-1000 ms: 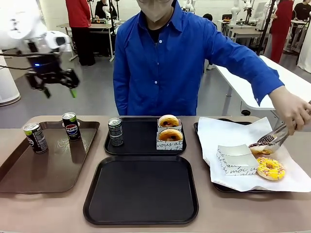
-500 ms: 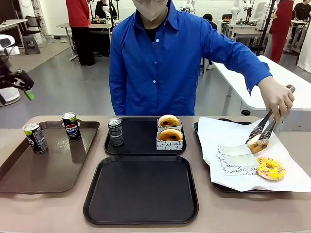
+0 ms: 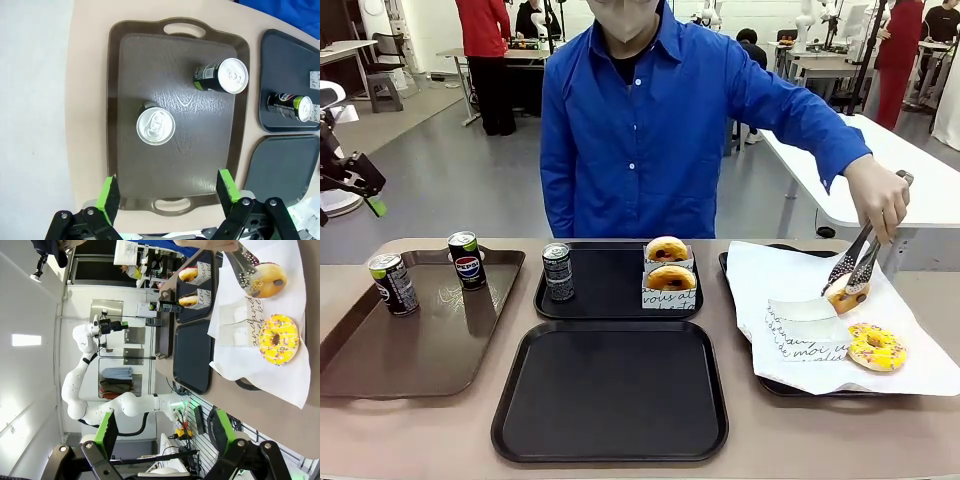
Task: Set up donuts and drinks on trays.
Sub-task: Pick up one Pepsi coke from the Handle tray and place it on the Flat Tray without a Pepsi coke.
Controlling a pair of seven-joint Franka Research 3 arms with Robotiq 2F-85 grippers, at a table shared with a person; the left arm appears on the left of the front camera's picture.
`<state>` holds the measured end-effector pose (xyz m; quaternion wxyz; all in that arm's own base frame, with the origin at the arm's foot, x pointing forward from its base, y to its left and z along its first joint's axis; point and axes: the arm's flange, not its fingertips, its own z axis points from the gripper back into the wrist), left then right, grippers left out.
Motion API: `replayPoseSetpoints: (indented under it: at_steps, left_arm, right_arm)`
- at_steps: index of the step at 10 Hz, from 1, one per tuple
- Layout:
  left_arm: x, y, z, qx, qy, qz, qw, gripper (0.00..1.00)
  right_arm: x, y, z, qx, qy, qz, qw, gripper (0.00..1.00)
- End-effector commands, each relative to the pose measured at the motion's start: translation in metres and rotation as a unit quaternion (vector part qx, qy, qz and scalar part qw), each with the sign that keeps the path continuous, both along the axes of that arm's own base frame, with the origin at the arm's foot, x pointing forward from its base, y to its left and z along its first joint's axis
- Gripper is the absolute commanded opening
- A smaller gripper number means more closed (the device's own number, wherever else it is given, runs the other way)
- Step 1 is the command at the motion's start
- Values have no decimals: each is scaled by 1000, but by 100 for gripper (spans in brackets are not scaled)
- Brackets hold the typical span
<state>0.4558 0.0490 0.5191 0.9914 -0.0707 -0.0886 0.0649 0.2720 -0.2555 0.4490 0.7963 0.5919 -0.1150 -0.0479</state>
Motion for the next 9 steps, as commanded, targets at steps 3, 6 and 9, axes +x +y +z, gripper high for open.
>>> replayPoseSetpoints:
  at_steps: [3,6,9]
  left_arm:
    - [0,2,0,0,0,2,1000,100]
    - [8,3,-38,57,-4,1,998,100]
    - [23,-8,-60,104,-30,-18,994,100]
  right_arm:
    - [-1,0,1,5,-4,1,1000,100]
    - [-1,0,1,5,-4,1,1000,100]
    - [-1,0,1,5,-4,1,1000,100]
